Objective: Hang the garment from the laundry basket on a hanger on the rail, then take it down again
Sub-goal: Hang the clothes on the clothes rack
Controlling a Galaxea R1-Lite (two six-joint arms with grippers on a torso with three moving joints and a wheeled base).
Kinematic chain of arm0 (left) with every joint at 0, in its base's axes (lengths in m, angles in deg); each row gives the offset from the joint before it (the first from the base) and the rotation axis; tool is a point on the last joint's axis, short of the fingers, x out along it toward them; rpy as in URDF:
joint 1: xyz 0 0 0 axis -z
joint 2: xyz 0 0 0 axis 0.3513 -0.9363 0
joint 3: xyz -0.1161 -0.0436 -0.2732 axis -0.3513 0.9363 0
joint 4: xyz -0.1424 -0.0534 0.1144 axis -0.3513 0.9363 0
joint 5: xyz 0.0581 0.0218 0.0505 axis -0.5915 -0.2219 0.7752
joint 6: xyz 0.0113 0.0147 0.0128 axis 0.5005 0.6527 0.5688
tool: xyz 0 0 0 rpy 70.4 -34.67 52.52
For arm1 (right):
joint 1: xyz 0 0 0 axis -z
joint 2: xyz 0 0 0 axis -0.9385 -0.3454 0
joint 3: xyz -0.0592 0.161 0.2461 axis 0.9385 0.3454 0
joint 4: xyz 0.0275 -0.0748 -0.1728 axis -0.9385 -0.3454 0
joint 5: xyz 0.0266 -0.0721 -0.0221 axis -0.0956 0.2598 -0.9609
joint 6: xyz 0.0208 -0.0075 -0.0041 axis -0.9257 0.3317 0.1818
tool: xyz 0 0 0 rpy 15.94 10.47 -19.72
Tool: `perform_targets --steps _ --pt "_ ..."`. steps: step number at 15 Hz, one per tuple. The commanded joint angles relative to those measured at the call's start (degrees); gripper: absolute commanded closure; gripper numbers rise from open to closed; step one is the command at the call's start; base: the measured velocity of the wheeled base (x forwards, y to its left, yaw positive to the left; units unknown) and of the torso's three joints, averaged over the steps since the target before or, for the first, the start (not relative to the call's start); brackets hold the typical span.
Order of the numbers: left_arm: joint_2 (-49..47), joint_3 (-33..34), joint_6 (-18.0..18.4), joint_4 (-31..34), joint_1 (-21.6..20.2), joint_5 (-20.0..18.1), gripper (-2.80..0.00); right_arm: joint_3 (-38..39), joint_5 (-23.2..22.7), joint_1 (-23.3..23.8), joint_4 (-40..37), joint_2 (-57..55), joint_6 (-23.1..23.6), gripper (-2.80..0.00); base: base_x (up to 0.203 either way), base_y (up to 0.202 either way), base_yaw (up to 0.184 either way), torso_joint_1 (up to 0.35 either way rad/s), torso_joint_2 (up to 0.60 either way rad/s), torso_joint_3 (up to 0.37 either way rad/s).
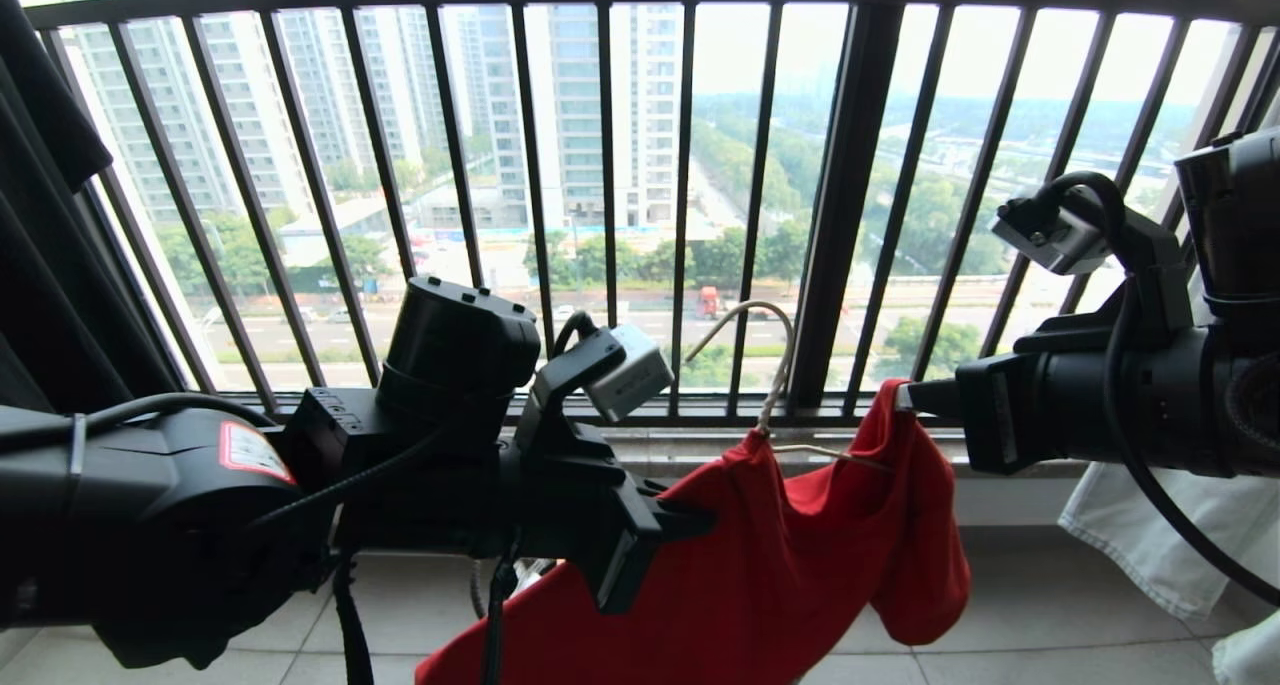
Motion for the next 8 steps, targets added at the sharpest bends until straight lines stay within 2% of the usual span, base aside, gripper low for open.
perform_targets --steps 1,5,8 --pt "-0.92 0.04 0.0 -0.16 0.04 0.1 0.0 0.83 -0.03 -1.78 -0.05 2.33 0.12 0.0 0.0 0.0 0.0 0.0 0.0 0.0" --pt "-1.57 -0.05 -0.56 -0.89 0.13 0.1 0.0 2.82 -0.05 -5.73 0.04 4.17 2.22 0.0 0.0 0.0 0.0 0.0 0.0 0.0" --pt "-0.78 -0.05 -1.5 -2.17 0.13 0.61 0.0 3.76 0.08 -5.52 3.21 3.59 2.29 0.0 0.0 0.0 0.0 0.0 0.0 0.0"
